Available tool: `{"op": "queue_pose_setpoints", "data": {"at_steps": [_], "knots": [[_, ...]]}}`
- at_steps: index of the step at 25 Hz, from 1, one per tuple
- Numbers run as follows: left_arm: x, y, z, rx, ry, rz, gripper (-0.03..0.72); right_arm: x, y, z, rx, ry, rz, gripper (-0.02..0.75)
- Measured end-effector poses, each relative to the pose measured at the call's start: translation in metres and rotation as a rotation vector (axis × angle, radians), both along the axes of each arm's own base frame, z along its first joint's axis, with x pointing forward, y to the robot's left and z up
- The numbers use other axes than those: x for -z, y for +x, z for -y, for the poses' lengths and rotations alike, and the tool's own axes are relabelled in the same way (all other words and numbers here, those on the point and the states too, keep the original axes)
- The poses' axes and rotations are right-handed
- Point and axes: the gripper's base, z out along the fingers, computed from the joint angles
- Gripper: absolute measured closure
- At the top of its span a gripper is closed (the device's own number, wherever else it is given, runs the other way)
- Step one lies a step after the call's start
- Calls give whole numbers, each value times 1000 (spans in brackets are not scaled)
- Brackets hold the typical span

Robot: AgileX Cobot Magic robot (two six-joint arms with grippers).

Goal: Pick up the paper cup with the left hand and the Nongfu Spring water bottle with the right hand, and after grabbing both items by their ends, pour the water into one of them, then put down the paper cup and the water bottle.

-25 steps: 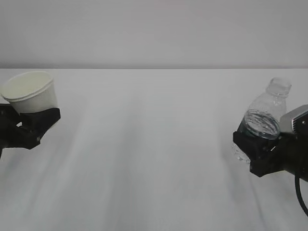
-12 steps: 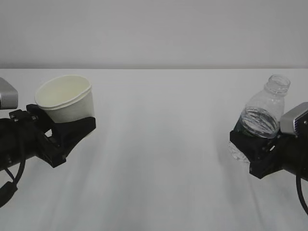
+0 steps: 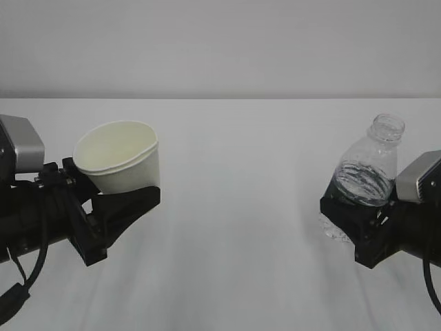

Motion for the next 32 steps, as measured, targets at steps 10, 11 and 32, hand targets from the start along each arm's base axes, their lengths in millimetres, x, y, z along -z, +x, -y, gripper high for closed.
{"op": "queue_pose_setpoints", "data": {"at_steps": [10,11,32], "knots": [[17,7,29,113,9,-31,211,0,-2,-2,-36,-6,-1,297],[19,10,32,126,10,-32,211,0,-2,-3,-39,-7,-1,297],[37,34,58,287,84,-9,211,-14,23,-8,-123,-24,75,298]]}}
